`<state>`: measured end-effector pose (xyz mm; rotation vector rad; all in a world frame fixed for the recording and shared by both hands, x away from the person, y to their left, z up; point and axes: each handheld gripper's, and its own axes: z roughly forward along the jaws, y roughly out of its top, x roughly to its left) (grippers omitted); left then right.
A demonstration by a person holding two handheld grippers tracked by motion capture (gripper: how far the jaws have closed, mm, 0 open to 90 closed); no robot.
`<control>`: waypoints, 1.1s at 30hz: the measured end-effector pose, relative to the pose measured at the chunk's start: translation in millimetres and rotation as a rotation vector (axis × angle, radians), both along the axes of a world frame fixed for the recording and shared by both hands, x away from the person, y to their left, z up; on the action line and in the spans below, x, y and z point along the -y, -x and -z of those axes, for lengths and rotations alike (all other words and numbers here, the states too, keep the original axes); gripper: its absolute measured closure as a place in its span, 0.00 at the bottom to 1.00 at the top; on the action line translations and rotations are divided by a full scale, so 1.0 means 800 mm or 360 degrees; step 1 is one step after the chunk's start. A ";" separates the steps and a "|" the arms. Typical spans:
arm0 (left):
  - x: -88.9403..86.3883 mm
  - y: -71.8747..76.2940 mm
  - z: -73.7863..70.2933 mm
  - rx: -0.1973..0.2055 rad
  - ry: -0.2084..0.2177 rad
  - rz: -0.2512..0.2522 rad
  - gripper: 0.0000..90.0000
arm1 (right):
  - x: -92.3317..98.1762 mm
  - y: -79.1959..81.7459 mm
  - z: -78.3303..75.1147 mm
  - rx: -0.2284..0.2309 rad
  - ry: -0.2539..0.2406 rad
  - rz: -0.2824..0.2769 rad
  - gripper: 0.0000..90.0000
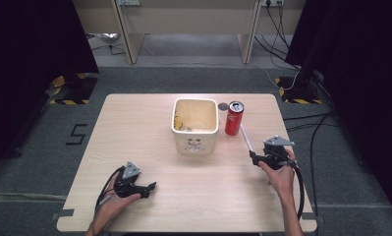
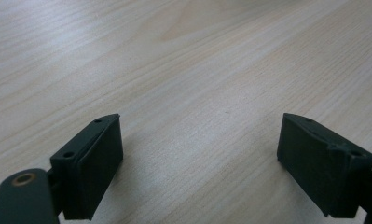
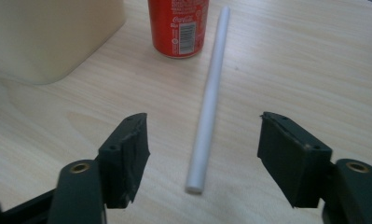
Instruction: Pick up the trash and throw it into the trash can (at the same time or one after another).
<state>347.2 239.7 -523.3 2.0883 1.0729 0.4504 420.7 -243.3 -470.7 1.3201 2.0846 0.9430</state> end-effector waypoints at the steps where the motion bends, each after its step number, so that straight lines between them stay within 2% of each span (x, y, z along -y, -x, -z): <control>1: 0.000 0.000 0.000 0.0000 0.0000 0.0000 0.15 | 0.000 0.000 0.000 0.0000 0.0000 0.0000 0.38; 2: 0.000 0.000 0.000 0.0000 0.0000 0.0000 0.15 | -0.003 -0.008 0.001 0.0002 0.0008 -0.0009 0.43; 8: 0.000 0.000 0.000 0.0000 -0.0001 0.0000 0.15 | -0.006 -0.025 0.009 -0.0027 -0.0009 0.0037 0.53; 14: 0.000 0.000 0.000 0.0000 0.0000 0.0001 0.15 | -0.010 -0.040 0.017 -0.0030 0.0035 0.0051 0.56; 19: 0.000 0.000 0.000 0.0000 -0.0001 0.0001 0.15 | -0.020 -0.052 0.019 -0.0021 0.0020 0.0049 0.59; 21: 0.000 0.000 0.000 0.0001 -0.0001 0.0001 0.15 | -0.023 -0.057 0.023 -0.0046 0.0038 0.0043 0.60; 26: 0.000 0.000 0.000 0.0000 -0.0001 0.0001 0.15 | -0.030 -0.069 0.029 -0.0053 0.0086 0.0035 0.64; 33: 0.000 0.000 0.000 0.0000 0.0000 0.0001 0.15 | -0.034 -0.077 0.037 -0.0077 0.0113 0.0020 0.68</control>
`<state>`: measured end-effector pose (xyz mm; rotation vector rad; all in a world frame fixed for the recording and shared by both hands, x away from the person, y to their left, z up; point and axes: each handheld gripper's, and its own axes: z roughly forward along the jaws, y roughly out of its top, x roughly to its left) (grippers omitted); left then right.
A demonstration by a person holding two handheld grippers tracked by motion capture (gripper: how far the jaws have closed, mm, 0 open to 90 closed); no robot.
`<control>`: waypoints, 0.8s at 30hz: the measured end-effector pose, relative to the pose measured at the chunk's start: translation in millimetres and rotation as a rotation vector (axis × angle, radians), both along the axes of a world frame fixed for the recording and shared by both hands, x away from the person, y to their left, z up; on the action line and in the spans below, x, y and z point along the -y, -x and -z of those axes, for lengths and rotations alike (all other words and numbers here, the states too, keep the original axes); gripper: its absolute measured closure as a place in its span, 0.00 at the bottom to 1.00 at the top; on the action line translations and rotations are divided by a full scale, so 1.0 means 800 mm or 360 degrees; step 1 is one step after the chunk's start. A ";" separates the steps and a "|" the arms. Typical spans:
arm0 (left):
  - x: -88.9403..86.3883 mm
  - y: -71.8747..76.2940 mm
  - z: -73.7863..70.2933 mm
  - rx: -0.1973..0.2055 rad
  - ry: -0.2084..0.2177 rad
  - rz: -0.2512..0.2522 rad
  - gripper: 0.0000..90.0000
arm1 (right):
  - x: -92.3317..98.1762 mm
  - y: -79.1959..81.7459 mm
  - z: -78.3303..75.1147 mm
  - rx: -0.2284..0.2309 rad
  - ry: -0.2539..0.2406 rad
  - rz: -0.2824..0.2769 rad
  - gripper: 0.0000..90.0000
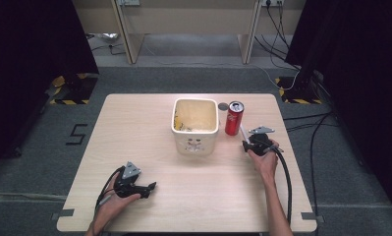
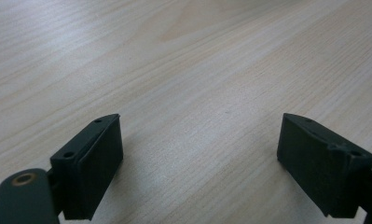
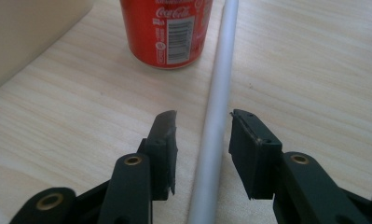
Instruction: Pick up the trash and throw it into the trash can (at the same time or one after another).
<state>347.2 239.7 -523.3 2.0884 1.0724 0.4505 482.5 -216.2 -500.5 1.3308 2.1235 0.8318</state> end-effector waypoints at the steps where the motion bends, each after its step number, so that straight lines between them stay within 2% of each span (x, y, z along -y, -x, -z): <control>1: 0.000 0.000 0.000 0.0000 0.0000 0.0000 0.15 | 0.001 -0.001 0.002 -0.0007 -0.0003 0.0002 0.69; 9: 0.000 0.000 0.000 0.0000 -0.0001 0.0001 0.15 | 0.007 -0.007 0.008 -0.0022 -0.0050 0.0021 0.76; 13: 0.000 0.000 0.000 0.0000 -0.0001 0.0001 0.15 | 0.010 -0.007 0.009 -0.0048 -0.0123 0.0035 0.83; 14: 0.000 0.000 0.000 0.0001 0.0000 0.0000 0.15 | 0.011 -0.006 0.009 -0.0036 -0.0113 0.0052 0.86; 24: 0.000 0.000 0.000 0.0000 0.0000 0.0000 0.15 | 0.015 -0.005 0.010 -0.0014 -0.0146 0.0094 0.88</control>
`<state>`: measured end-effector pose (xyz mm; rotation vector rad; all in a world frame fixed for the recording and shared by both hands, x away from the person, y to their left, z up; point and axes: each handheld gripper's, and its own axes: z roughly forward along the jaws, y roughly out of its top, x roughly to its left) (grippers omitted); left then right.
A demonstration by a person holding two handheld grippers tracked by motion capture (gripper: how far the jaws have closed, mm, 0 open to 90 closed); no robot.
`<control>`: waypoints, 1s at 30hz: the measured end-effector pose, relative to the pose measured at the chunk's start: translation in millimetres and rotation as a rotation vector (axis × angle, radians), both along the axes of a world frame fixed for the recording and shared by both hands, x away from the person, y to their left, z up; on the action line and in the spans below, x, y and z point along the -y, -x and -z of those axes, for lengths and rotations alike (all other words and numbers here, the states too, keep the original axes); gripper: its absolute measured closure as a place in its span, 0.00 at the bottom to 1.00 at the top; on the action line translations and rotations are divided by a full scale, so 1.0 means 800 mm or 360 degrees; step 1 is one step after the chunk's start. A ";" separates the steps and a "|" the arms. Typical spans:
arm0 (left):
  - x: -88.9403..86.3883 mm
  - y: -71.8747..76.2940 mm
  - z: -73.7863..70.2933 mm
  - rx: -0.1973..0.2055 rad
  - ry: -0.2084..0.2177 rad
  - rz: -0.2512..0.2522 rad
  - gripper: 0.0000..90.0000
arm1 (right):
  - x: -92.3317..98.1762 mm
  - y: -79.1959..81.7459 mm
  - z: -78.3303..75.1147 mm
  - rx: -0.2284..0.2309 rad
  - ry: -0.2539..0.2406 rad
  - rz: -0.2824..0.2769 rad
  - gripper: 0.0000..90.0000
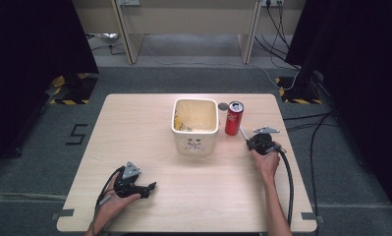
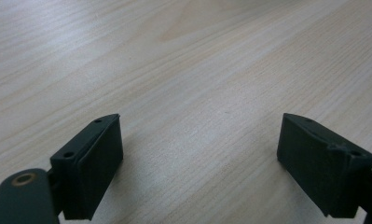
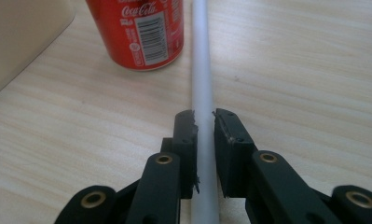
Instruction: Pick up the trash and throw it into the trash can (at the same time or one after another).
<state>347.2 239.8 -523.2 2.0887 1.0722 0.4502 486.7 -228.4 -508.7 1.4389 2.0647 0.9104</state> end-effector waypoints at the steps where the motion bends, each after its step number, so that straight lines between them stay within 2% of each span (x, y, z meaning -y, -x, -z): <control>1: 0.000 0.000 0.000 0.0000 0.0000 0.0000 0.15 | 0.001 0.000 -0.001 0.0004 -0.0004 0.0010 0.88; 10: 0.000 0.000 0.000 0.0000 0.0000 -0.0001 0.15 | 0.018 0.011 -0.028 0.0109 -0.0032 0.0060 0.88; 22: 0.000 0.000 0.000 0.0000 0.0000 -0.0001 0.15 | 0.033 0.022 -0.055 0.0168 -0.0061 0.0074 0.88; 30: 0.000 0.000 0.000 0.0000 0.0000 0.0000 0.15 | 0.036 0.026 -0.093 0.0250 -0.0074 0.0066 0.88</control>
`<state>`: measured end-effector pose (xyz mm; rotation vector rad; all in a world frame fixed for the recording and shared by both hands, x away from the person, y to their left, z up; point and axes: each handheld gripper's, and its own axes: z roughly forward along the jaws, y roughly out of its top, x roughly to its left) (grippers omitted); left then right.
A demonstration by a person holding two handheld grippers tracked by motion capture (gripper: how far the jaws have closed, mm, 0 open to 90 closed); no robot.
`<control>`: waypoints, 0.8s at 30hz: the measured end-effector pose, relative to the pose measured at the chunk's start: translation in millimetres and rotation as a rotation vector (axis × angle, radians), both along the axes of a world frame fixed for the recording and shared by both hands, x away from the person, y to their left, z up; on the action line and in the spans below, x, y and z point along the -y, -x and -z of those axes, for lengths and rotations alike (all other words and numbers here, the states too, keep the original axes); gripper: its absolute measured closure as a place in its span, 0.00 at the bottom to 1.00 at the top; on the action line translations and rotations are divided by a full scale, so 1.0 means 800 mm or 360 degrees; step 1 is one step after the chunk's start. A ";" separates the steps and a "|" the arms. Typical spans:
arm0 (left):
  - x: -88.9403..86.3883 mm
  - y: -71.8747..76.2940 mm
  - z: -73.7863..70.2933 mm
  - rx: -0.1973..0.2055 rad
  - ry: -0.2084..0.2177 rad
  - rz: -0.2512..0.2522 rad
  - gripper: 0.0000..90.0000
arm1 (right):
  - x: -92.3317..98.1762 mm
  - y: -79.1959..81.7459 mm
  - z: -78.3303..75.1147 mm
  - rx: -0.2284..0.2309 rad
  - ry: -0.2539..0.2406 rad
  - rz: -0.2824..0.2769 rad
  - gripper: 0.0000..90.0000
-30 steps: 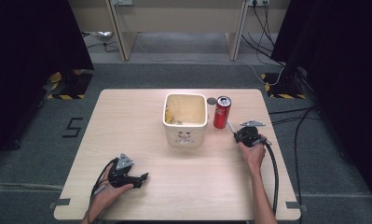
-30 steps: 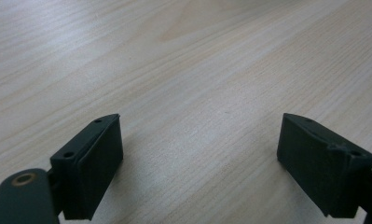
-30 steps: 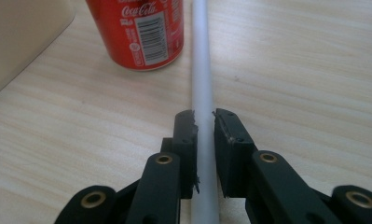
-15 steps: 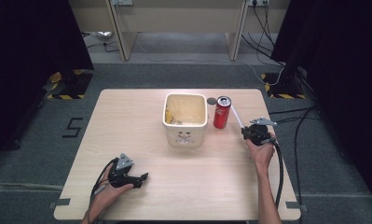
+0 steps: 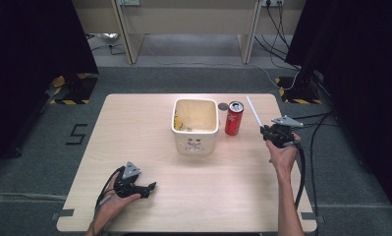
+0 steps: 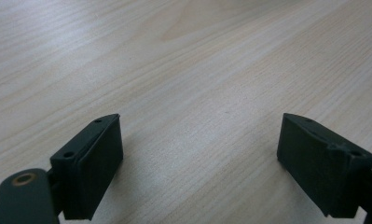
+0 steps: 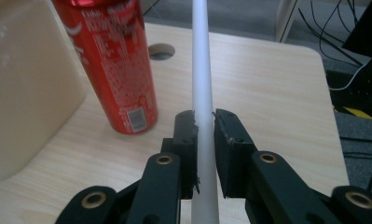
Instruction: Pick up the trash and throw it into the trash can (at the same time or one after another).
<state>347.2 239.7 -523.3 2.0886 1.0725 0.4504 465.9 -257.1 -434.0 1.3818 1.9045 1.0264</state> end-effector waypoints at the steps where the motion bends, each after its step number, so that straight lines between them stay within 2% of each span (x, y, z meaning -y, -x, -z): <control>1: 0.000 0.000 0.000 0.0000 0.0000 0.0000 0.15 | 0.000 0.000 0.000 0.0000 0.0000 0.0000 0.88; 4: 0.000 0.000 0.000 0.0000 0.0000 0.0000 0.15 | -0.003 0.001 -0.016 0.0036 -0.0001 -0.0009 0.88; 11: 0.000 0.000 0.000 0.0000 0.0000 0.0000 0.15 | -0.007 0.001 -0.039 0.0090 0.0011 -0.0028 0.88; 17: 0.000 0.000 0.000 0.0000 0.0000 0.0000 0.15 | -0.013 0.004 -0.061 0.0131 -0.0002 -0.0071 0.88; 19: 0.000 0.000 0.000 0.0000 0.0000 0.0000 0.15 | -0.017 0.005 -0.067 0.0141 -0.0035 -0.0103 0.88; 24: 0.000 0.000 0.000 0.0000 0.0000 0.0000 0.15 | -0.027 0.008 -0.081 0.0165 -0.0020 -0.0148 0.88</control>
